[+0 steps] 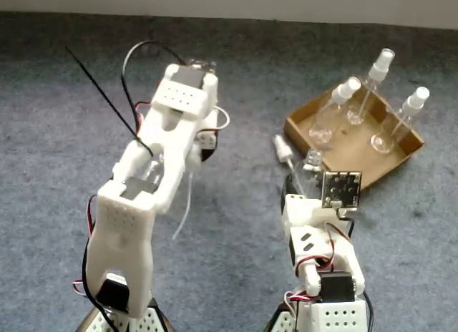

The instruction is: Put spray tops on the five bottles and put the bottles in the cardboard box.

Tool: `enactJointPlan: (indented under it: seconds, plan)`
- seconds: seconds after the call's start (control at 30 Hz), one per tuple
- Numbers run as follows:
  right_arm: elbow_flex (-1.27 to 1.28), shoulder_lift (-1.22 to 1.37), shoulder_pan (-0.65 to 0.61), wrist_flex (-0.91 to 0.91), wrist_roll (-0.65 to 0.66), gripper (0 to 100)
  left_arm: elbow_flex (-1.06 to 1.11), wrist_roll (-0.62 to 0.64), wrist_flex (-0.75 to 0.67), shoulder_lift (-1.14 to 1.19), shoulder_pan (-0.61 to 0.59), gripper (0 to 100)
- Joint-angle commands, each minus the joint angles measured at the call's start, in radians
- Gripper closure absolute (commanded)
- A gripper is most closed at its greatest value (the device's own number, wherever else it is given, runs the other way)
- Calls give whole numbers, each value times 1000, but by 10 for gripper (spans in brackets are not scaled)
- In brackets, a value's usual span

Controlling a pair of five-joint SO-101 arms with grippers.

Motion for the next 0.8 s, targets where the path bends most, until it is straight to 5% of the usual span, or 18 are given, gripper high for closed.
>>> enactJointPlan:
  seconds: [0.0,0.33,0.77]
  plan:
    - [-8,-10,5,-28,2,897,7,-107,17,-65,-105,941]
    - [-8,-10,5,-28,2,897,64,-276,-21,-64,-94,940]
    - [-8,-10,5,-28,2,897,59,-293,-98,96,-24,925]
